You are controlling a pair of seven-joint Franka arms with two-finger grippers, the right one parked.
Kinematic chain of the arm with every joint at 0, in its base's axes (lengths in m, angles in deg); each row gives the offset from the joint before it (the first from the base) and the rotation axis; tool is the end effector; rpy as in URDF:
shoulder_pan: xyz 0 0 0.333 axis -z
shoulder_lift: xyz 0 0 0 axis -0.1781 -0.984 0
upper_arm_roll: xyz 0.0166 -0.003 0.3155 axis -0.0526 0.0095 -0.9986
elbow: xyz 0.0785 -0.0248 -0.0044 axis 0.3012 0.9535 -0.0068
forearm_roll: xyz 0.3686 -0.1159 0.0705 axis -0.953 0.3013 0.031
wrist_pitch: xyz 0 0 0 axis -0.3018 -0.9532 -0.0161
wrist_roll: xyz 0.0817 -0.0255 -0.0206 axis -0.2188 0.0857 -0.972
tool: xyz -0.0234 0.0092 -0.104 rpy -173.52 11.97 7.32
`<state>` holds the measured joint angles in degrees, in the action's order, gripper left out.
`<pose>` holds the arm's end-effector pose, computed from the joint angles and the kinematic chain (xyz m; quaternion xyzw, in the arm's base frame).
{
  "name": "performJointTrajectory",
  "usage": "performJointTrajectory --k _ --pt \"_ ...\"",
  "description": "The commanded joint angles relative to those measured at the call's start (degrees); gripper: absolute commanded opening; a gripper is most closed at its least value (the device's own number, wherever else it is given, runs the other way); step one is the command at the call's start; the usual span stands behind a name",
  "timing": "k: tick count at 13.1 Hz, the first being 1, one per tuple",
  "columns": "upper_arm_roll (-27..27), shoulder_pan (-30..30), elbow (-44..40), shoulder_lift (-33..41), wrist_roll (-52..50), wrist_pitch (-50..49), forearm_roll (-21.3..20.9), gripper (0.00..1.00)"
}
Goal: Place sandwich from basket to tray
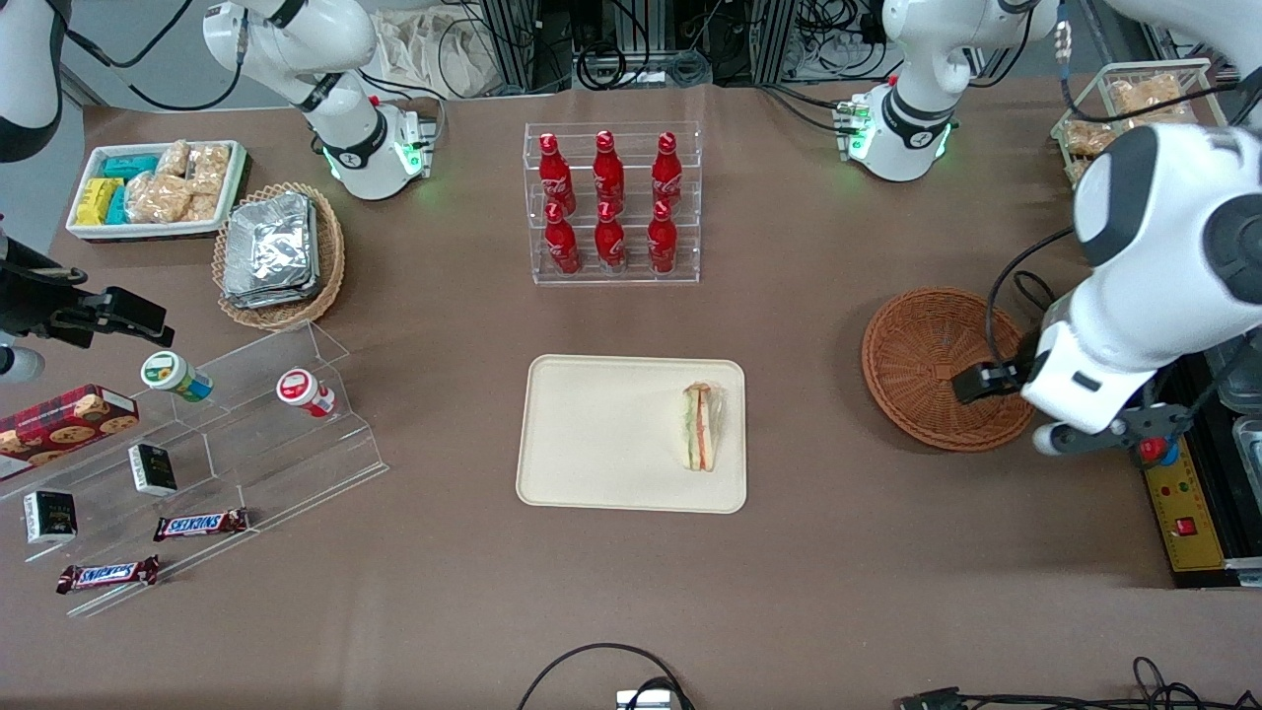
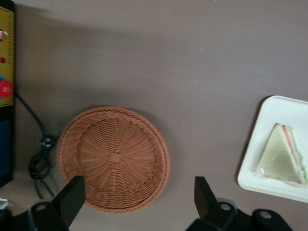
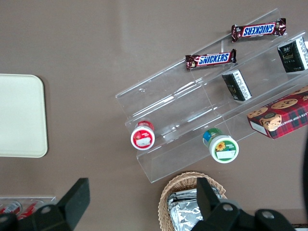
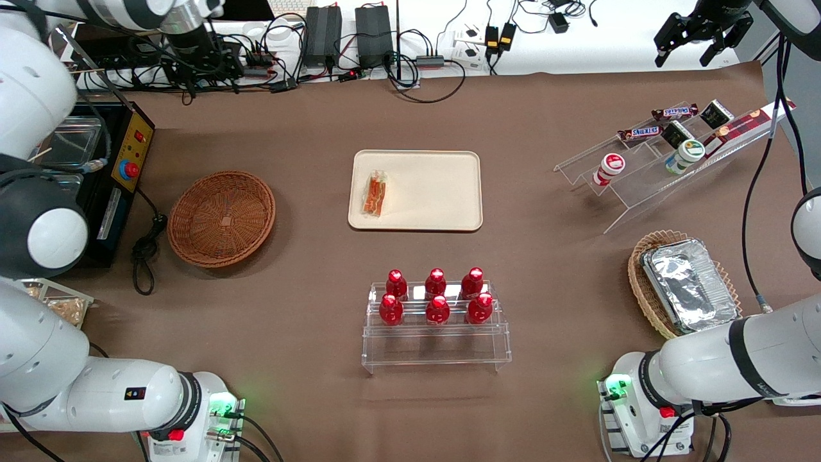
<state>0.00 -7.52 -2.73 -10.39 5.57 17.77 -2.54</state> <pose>0.6200 -0.0948 0.5283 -0.9969 -0.0710 0.0239 0.0252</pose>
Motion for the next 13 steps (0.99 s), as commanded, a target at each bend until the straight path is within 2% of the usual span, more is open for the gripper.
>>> performJointTrajectory --k 1,7,13 --pt "0.6 -1.6 6.3 7.6 5.3 -0.5 -0.6 1.0" --pt "-0.9 -4.5 8.3 16.1 17.7 -6.2 0.7 1.0" --pt "-0.5 -5.5 7.8 19.2 19.0 -8.9 1.8 1.0"
